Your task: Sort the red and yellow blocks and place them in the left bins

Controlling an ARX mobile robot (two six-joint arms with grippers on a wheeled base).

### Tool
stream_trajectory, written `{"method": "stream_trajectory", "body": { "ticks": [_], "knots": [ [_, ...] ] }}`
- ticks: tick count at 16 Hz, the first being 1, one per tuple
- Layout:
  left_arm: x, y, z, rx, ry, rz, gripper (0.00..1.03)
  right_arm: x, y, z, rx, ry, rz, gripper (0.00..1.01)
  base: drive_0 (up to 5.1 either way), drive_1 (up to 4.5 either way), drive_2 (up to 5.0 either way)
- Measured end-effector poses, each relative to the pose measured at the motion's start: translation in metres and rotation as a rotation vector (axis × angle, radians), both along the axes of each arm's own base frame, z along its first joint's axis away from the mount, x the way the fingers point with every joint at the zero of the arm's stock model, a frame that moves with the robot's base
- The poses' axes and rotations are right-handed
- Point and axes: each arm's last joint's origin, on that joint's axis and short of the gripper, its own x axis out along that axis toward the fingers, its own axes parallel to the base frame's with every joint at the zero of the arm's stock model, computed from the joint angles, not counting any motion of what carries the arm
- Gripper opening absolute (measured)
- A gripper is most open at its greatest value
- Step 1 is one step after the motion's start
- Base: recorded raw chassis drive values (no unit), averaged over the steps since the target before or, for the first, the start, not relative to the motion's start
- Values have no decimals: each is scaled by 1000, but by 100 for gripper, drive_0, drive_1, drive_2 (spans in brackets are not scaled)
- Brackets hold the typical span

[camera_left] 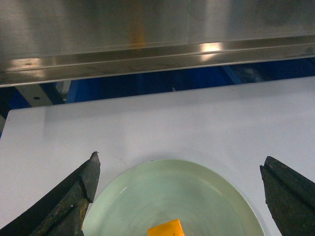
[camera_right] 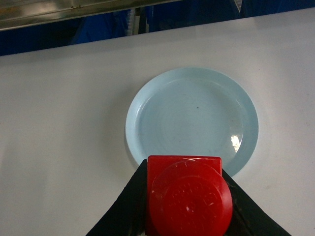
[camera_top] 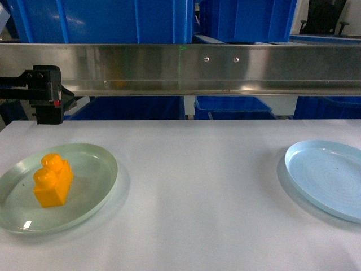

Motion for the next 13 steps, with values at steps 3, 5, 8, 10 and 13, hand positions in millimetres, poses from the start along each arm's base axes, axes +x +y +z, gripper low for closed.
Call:
{"method": "stream_trajectory", "body": {
  "ticks": [3, 5, 8, 10, 13],
  "knots": [
    [0, 0, 0, 0, 0, 0, 98, 0, 0, 0, -2, 1, 1, 28, 0, 0, 0],
    [0, 0, 0, 0, 0, 0, 98, 0, 0, -1, -7, 1, 5, 28, 0, 0, 0],
    [0, 0, 0, 0, 0, 0, 98, -1, -2, -2, -15, 10, 3, 28, 0, 0, 0],
    [0, 0, 0, 0, 0, 0, 98, -1, -3, -2, -19, 13, -5, 28, 0, 0, 0],
    [0, 0, 0, 0, 0, 0, 98, -1, -3, -2, -19, 13, -5, 28, 0, 0, 0]
  ]
}}
